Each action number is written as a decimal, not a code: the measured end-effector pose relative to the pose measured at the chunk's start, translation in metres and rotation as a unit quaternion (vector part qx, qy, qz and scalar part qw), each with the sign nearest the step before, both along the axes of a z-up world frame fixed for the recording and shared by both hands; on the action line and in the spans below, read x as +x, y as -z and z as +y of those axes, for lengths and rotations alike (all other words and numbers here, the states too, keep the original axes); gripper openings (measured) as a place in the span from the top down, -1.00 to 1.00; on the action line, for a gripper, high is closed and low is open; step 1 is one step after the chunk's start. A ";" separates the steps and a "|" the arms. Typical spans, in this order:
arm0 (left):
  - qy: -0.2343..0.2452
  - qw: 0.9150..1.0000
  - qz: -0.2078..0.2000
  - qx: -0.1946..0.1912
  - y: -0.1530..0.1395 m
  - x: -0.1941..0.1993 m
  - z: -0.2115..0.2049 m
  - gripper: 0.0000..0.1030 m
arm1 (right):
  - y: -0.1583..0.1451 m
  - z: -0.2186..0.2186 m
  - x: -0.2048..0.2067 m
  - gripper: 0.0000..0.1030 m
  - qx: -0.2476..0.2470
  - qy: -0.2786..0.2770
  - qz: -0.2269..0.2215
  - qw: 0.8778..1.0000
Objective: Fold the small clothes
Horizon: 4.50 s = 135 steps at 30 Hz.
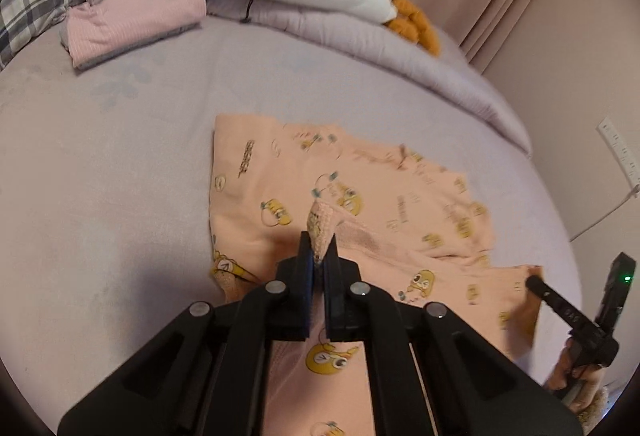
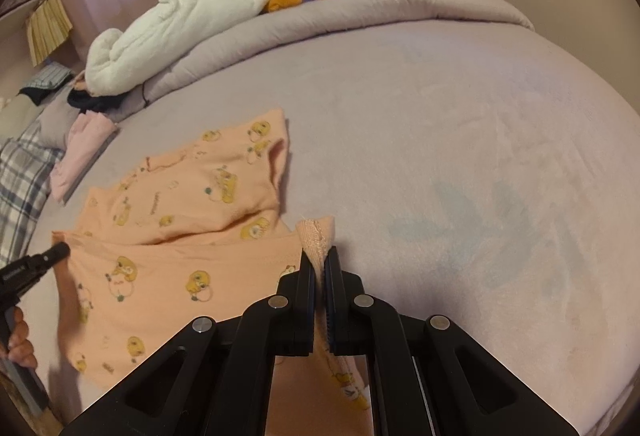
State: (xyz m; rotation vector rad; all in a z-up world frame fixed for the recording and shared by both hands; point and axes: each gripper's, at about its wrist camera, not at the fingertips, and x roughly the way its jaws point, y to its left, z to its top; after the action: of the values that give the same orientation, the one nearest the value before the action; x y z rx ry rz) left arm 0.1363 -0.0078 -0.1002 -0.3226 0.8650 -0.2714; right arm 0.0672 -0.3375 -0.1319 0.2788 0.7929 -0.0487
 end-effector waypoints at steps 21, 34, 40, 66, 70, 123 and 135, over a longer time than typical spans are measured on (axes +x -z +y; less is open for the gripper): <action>-0.045 0.995 -0.080 -0.040 -0.066 -0.006 0.043 0.94 | -0.087 0.029 0.022 0.91 -0.030 -0.046 -0.108 0.993; -0.054 0.998 -0.042 -0.007 -0.036 0.087 0.039 0.93 | -0.074 0.029 0.120 0.91 -0.028 -0.054 -0.075 0.995; -0.056 0.998 -0.004 0.001 -0.007 0.123 0.036 0.93 | -0.038 0.025 0.157 0.91 -0.028 -0.045 -0.029 0.998; -0.065 0.992 0.074 0.085 0.064 0.158 0.029 0.86 | 0.030 0.027 0.196 0.91 -0.050 -0.032 0.054 0.997; -0.067 0.991 0.074 0.089 0.069 0.159 0.028 0.84 | 0.034 0.027 0.200 0.91 -0.056 -0.031 0.055 0.996; -0.106 0.990 0.089 0.010 0.073 0.154 0.041 0.79 | 0.039 0.039 0.204 0.91 -0.096 -0.021 0.050 0.994; -0.100 0.991 0.087 0.032 0.067 0.155 0.036 0.79 | 0.040 0.042 0.204 0.90 -0.109 -0.019 0.048 0.993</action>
State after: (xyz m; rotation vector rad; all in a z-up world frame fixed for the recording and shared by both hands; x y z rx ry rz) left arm 0.2914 0.0284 -0.1673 -0.3742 1.0026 -0.0299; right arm 0.2716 -0.2954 -0.1721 0.0541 0.8805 -0.1131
